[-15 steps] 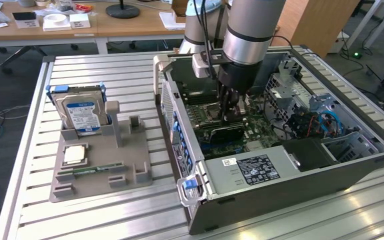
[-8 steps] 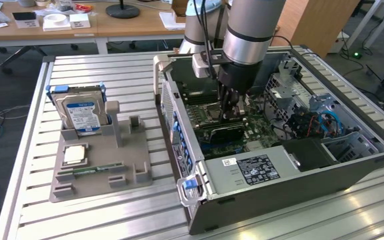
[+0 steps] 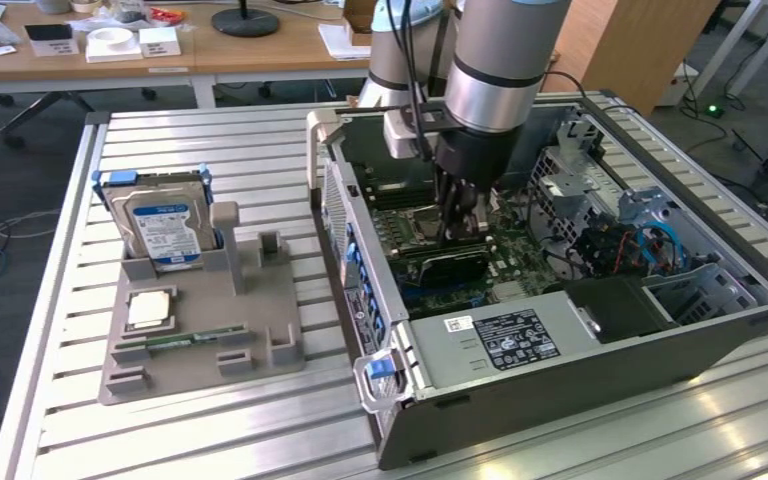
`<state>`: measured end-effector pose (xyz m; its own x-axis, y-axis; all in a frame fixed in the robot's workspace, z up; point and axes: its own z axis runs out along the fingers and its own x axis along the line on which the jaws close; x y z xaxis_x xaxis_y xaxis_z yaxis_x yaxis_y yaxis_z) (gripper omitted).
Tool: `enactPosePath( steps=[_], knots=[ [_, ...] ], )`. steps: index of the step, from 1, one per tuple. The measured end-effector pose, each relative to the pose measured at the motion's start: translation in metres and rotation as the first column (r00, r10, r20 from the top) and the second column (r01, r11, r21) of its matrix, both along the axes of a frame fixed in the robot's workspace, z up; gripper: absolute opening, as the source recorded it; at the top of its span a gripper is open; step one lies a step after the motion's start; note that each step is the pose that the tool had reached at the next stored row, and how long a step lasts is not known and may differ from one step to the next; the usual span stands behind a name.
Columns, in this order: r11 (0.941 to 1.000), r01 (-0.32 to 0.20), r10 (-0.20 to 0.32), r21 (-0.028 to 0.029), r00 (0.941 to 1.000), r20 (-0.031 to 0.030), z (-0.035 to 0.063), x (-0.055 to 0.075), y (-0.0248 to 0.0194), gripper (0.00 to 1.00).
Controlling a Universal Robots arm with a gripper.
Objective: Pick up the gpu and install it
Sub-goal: 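Press down on the gpu until it lock into place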
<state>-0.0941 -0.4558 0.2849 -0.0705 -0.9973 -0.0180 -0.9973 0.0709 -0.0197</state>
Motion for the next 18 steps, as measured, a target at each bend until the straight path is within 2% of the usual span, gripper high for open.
enactPosePath(
  steps=[3,7,13,18],
  knots=[
    [1.0,0.0,0.0,0.0,1.0,0.0,-0.0025,0.0,0.0004,0.11],
    [1.0,0.0,0.0,0.0003,1.0,0.0001,-0.0044,0.0,0.0041,0.11],
    [1.0,0.0,0.0,0.0,1.0,0.0,-0.0124,-0.001,0.0041,0.11],
    [1.0,0.0,0.0,0.0003,1.0,0.0001,-0.015,-0.001,0.0041,0.11]
  ],
)
